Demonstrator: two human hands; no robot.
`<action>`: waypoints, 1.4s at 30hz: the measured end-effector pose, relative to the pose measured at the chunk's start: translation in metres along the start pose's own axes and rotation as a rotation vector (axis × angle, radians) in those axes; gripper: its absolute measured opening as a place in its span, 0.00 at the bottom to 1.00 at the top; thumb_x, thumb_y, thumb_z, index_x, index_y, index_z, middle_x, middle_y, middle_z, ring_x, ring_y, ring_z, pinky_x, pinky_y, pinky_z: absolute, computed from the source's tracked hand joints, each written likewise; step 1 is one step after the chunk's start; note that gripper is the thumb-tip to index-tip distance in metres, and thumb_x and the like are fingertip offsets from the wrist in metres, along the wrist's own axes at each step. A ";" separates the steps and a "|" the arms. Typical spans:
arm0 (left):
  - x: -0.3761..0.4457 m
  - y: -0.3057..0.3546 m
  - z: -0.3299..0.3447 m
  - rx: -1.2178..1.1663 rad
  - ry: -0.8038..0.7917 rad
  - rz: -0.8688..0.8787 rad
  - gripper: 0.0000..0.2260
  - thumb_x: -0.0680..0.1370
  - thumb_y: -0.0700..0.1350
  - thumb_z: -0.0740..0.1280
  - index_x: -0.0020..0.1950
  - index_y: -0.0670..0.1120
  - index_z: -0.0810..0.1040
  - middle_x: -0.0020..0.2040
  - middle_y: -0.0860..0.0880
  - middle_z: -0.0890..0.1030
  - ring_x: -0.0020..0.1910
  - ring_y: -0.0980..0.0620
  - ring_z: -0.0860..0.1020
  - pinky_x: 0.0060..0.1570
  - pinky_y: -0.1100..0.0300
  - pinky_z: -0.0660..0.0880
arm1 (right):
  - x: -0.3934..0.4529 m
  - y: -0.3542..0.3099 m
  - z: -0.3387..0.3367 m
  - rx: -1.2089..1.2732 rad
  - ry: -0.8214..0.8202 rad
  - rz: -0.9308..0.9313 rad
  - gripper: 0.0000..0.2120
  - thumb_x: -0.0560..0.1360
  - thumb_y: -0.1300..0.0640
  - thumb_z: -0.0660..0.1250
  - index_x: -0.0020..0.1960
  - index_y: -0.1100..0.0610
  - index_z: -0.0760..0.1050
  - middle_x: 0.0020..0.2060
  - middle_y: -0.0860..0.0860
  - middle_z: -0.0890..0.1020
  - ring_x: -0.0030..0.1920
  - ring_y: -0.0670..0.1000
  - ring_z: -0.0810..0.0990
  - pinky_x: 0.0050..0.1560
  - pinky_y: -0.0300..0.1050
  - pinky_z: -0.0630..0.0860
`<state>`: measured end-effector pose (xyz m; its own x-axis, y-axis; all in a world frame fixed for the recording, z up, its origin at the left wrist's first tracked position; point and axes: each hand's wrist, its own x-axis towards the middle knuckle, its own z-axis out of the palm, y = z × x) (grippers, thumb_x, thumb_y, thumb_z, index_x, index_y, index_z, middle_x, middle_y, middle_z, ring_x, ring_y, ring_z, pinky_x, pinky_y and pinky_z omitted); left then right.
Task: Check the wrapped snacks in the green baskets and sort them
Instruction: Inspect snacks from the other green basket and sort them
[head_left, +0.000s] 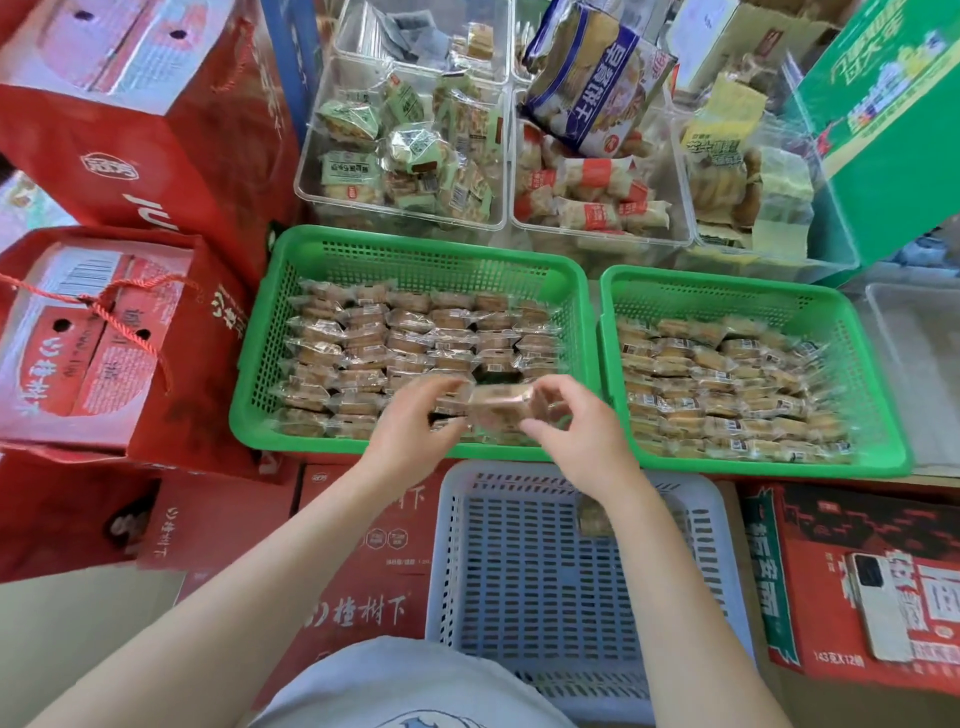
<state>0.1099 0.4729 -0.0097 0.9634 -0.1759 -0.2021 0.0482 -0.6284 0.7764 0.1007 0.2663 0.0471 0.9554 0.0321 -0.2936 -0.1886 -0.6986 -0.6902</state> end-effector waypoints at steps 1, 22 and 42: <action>0.007 -0.003 0.001 0.094 -0.022 0.007 0.25 0.80 0.48 0.69 0.77 0.49 0.69 0.76 0.49 0.69 0.76 0.51 0.64 0.75 0.54 0.60 | 0.007 0.003 -0.002 0.028 0.048 0.012 0.14 0.76 0.58 0.72 0.59 0.49 0.73 0.51 0.45 0.79 0.51 0.46 0.77 0.48 0.36 0.72; 0.040 -0.032 0.031 0.632 -0.255 0.047 0.28 0.84 0.61 0.47 0.83 0.53 0.49 0.84 0.50 0.45 0.82 0.51 0.40 0.79 0.43 0.38 | 0.090 0.037 0.062 -0.688 -0.072 -0.275 0.15 0.79 0.64 0.62 0.65 0.56 0.77 0.56 0.56 0.76 0.57 0.59 0.73 0.52 0.53 0.72; 0.055 -0.026 0.041 0.643 -0.341 0.050 0.28 0.83 0.65 0.46 0.82 0.59 0.52 0.83 0.49 0.41 0.81 0.49 0.36 0.77 0.42 0.35 | 0.133 0.044 0.065 -0.502 0.094 -0.099 0.11 0.78 0.67 0.62 0.58 0.59 0.76 0.50 0.57 0.76 0.51 0.58 0.74 0.41 0.48 0.68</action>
<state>0.1503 0.4480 -0.0653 0.8199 -0.3761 -0.4317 -0.2591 -0.9161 0.3060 0.2052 0.2859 -0.0654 0.9837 0.0678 -0.1665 0.0145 -0.9530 -0.3027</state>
